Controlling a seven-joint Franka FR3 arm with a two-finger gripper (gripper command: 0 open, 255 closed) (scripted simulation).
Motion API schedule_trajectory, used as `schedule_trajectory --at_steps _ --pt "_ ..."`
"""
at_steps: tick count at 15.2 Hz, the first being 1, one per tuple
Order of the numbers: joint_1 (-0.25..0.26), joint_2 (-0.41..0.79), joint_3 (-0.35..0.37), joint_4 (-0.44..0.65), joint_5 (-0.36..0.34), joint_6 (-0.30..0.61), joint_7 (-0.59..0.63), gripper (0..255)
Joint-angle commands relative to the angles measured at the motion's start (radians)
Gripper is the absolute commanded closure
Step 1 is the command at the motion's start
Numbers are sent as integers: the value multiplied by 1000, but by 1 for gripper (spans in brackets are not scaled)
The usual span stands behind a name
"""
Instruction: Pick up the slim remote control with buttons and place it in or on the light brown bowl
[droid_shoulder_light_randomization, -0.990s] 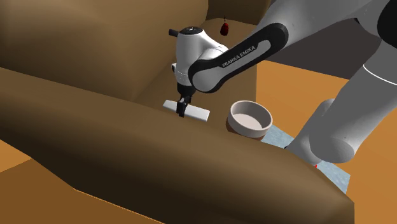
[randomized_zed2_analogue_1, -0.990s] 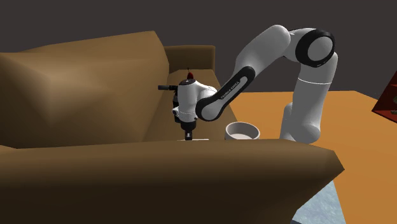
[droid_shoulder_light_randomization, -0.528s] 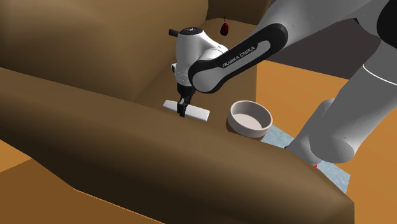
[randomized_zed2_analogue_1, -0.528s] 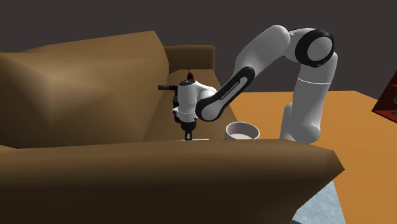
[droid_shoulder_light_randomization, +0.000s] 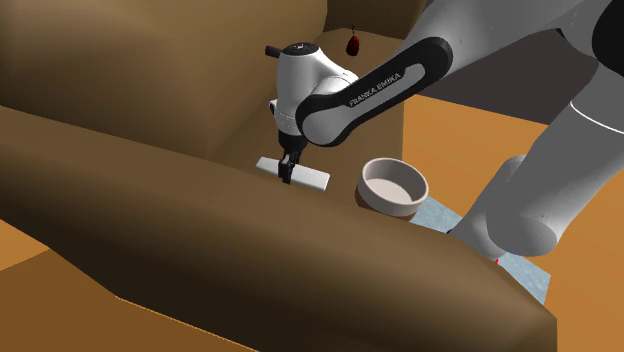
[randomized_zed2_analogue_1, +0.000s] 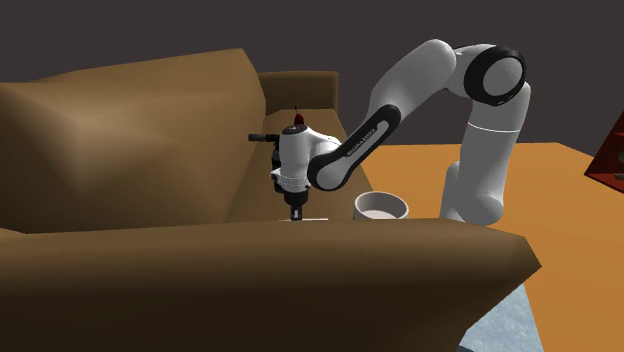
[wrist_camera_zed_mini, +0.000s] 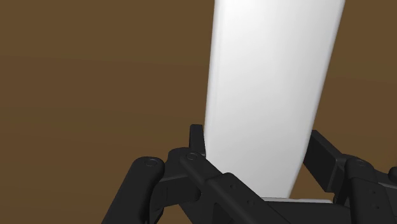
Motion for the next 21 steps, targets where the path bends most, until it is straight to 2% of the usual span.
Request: schedule_trajectory --at_steps 1,21 --pt "0 0 0 0 0 0 0 255" --pt "1 -147 -6 129 51 -271 -43 255"
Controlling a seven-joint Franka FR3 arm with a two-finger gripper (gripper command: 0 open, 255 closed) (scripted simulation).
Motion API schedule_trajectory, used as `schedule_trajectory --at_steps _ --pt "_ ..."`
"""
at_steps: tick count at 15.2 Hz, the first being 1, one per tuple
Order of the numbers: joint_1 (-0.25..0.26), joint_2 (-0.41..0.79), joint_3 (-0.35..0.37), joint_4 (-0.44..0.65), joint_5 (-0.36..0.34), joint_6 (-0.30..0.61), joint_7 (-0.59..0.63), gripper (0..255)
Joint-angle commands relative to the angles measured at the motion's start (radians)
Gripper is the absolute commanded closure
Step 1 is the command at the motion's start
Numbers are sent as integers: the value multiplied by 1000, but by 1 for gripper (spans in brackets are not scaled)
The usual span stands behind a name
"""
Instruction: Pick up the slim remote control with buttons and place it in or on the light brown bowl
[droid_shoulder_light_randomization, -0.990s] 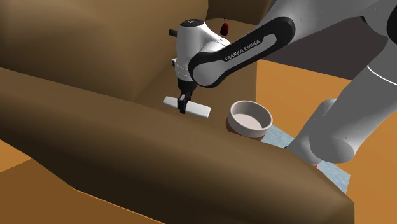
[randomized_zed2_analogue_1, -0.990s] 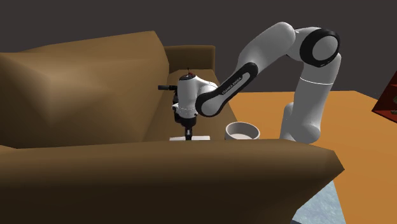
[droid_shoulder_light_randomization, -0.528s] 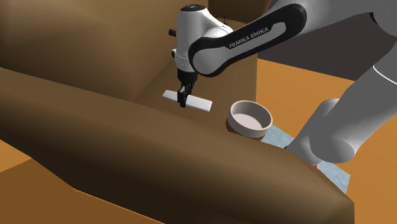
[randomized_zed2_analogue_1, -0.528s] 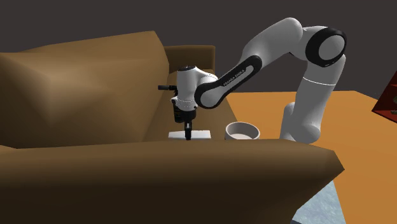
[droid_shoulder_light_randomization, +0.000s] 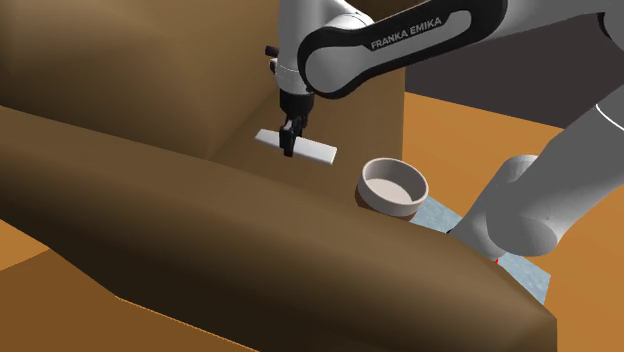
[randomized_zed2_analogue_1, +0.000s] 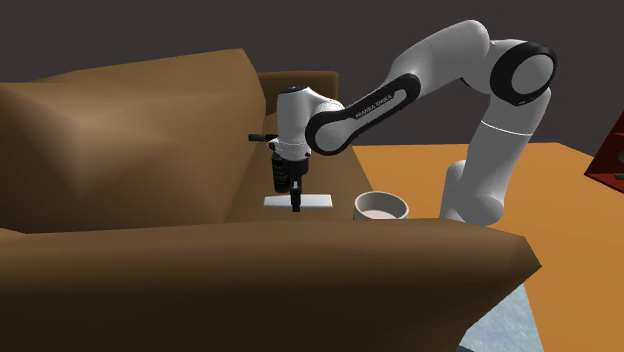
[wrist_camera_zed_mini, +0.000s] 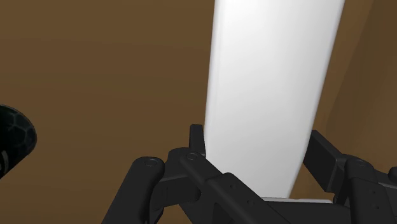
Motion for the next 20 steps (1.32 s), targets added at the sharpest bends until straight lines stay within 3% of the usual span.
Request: schedule_trajectory --at_steps 1,17,20 --pt "0 -6 -1 21 2 -27 -2 255" --pt "-2 -55 -8 188 13 -242 -16 255" --pt "-2 -138 -19 108 29 -242 -36 255"
